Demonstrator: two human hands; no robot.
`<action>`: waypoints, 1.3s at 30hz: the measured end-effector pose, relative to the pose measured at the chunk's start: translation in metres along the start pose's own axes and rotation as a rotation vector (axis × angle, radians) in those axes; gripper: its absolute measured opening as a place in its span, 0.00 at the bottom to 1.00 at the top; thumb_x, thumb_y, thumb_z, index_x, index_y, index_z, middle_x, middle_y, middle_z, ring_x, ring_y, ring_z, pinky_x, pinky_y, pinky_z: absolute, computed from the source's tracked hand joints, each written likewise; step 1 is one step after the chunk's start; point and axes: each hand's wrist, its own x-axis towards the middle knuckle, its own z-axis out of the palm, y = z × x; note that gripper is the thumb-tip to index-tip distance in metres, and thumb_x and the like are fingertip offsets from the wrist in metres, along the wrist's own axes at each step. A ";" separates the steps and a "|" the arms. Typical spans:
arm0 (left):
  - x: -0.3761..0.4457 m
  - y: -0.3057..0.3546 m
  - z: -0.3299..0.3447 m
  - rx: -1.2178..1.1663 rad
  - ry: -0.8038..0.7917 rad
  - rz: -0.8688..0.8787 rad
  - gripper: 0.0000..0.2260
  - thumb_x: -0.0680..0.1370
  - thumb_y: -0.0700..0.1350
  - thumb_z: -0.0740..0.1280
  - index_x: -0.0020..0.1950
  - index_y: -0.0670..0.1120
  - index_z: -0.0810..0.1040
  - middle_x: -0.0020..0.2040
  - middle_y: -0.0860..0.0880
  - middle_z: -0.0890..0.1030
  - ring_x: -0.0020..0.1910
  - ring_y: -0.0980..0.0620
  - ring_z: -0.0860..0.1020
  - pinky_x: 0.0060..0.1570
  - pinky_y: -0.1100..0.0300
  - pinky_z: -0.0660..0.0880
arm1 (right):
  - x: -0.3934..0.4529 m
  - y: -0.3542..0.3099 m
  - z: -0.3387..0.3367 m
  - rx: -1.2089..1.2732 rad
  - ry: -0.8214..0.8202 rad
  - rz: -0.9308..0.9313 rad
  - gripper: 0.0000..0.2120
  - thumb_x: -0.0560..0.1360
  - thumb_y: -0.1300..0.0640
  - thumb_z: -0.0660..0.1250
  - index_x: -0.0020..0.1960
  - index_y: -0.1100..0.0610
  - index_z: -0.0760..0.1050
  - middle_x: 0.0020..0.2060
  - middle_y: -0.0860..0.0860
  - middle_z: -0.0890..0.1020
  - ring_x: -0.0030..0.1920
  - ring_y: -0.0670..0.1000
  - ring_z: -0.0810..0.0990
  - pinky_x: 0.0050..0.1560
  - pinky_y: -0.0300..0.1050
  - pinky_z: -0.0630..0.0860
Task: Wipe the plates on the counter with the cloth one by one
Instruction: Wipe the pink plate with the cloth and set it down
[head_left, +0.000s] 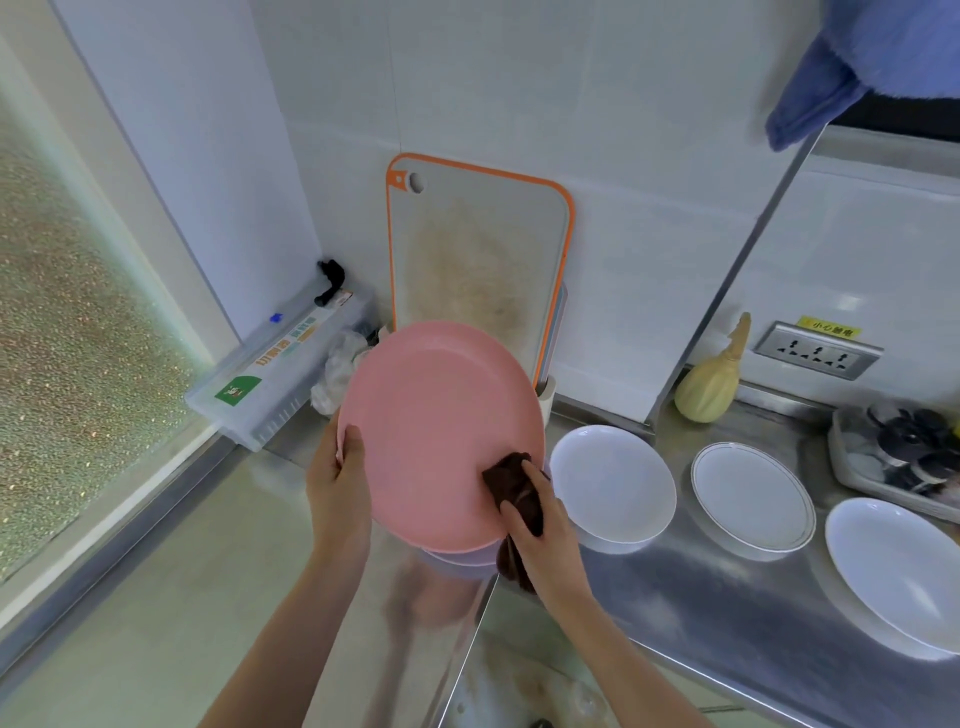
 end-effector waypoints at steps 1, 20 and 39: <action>0.000 -0.001 0.000 0.009 -0.021 0.008 0.15 0.81 0.40 0.56 0.63 0.51 0.75 0.58 0.51 0.80 0.57 0.52 0.76 0.59 0.57 0.70 | 0.004 -0.002 0.000 0.044 0.038 0.026 0.30 0.75 0.58 0.67 0.69 0.36 0.59 0.64 0.41 0.72 0.60 0.41 0.70 0.63 0.41 0.67; 0.039 -0.031 -0.030 0.409 -0.312 -0.131 0.14 0.80 0.38 0.56 0.59 0.53 0.73 0.54 0.45 0.80 0.51 0.44 0.78 0.55 0.47 0.74 | 0.031 0.003 -0.015 0.138 0.089 0.245 0.18 0.71 0.68 0.67 0.56 0.51 0.72 0.45 0.44 0.79 0.48 0.48 0.77 0.43 0.32 0.70; -0.013 -0.119 -0.161 0.412 0.135 -0.527 0.25 0.63 0.38 0.56 0.61 0.41 0.65 0.50 0.44 0.72 0.50 0.41 0.73 0.46 0.47 0.74 | -0.064 0.000 0.137 0.192 0.051 0.459 0.16 0.72 0.62 0.66 0.53 0.45 0.71 0.44 0.43 0.80 0.45 0.48 0.78 0.38 0.40 0.71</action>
